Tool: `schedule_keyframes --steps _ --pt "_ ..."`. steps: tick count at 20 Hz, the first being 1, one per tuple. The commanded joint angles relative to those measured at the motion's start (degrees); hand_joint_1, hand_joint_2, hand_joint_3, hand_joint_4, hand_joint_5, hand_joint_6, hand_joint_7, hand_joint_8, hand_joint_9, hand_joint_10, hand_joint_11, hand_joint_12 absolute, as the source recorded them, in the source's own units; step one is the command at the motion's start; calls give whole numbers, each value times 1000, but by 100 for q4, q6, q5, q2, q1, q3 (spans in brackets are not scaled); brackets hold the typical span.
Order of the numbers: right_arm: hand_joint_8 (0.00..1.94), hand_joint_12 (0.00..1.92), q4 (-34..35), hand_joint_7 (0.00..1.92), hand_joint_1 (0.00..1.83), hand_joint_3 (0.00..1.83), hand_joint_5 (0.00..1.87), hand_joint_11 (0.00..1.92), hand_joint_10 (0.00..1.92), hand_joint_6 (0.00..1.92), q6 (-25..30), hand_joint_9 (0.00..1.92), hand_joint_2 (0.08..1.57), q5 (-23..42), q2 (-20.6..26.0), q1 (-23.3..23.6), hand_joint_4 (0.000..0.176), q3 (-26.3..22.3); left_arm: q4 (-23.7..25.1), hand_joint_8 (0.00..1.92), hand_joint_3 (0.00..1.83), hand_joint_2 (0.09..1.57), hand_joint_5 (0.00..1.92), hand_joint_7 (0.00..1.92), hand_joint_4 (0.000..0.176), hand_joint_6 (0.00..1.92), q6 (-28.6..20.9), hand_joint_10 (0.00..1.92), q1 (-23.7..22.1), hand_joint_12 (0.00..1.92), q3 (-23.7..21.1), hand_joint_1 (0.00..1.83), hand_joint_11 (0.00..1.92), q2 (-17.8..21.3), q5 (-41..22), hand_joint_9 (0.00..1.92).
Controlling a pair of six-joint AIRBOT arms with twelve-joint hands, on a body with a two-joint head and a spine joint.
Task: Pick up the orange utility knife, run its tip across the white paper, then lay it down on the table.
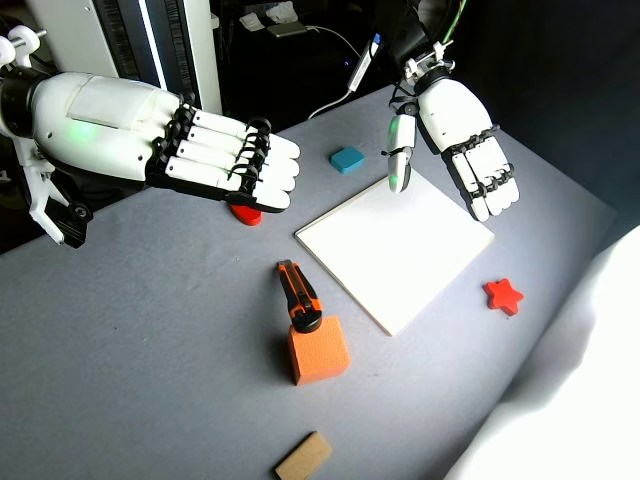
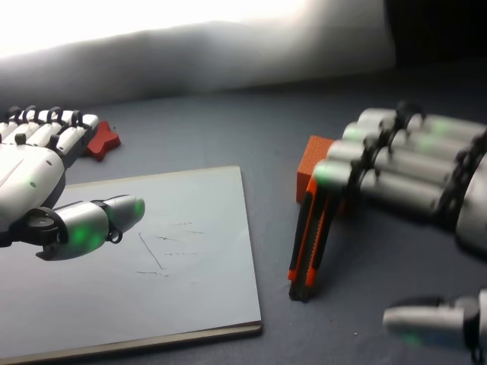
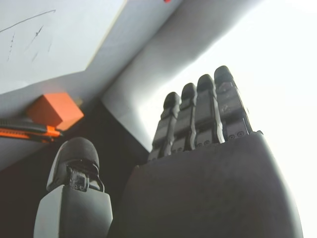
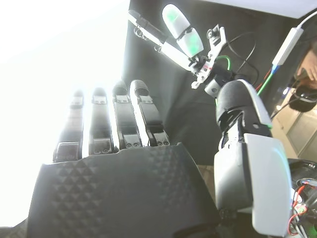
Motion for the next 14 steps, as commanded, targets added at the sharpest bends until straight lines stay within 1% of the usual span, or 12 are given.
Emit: schedule_keyframes --steps 1,3,5,6,7,8,9,10,11,12,13,14 --pt "0 0 24 0 41 76 0 0 0 0 -10 0 1161 631 -27 31 0 33 209 0 12 1178 0 0 0 0 31 0 -38 0 32 0 0 25 -550 0" --pt "0 0 -649 0 66 64 0 0 0 0 89 0 1153 539 -215 138 0 339 161 0 9 1173 0 0 0 0 150 0 -36 1 41 0 2 28 -577 0" --pt "0 0 -1231 0 218 40 0 0 0 0 562 0 1113 143 -342 408 0 609 166 0 3 1161 0 0 0 0 195 0 -34 0 20 0 0 31 -578 0" --pt "0 0 -1517 0 414 20 0 0 0 0 923 0 1074 -218 -409 639 0 706 166 0 3 1162 0 0 0 0 196 0 -33 0 -12 0 0 35 -558 0" --pt "0 0 -1939 0 692 12 0 0 0 0 1438 0 1058 -631 -508 923 0 805 164 0 2 1161 0 0 0 0 176 0 -34 0 -74 0 0 56 -540 0" --pt "0 0 -2476 0 692 12 0 0 0 0 2009 0 1058 -1061 -647 1189 0 941 164 0 2 1161 0 0 0 0 146 0 -29 0 -141 0 0 86 -522 0" --pt "0 0 -2864 0 752 9 0 0 0 0 2347 0 1052 -1287 -808 1381 0 1091 165 0 2 1160 0 0 0 0 117 0 -27 0 -189 0 0 101 -492 0" --pt "0 0 -3090 0 752 9 0 0 0 0 2472 0 1052 -1439 -987 1529 0 1251 167 0 2 1160 0 0 0 0 89 0 -27 0 -218 0 0 109 -480 0" --pt "0 0 -3296 0 968 0 0 0 0 0 2513 0 1012 -1565 -1194 1634 0 1449 184 0 2 1161 0 0 0 0 85 0 -27 0 -240 0 0 120 -479 0" --pt "0 0 -3649 0 1094 0 0 0 0 0 2728 0 982 -1652 -1422 1769 0 1664 201 0 6 1169 0 0 0 0 89 0 -29 0 -244 0 0 121 -474 0" --pt "0 0 -4025 0 1151 0 0 0 0 0 3055 0 970 -1718 -1534 1863 0 1789 206 0 6 1170 0 0 0 0 90 0 -30 0 -243 0 0 121 -474 0" --pt "0 0 -4680 0 1145 0 0 0 0 0 3684 0 966 -1763 -1653 1991 0 1924 219 0 9 1177 0 0 0 0 105 0 -32 0 -240 0 0 121 -474 0"
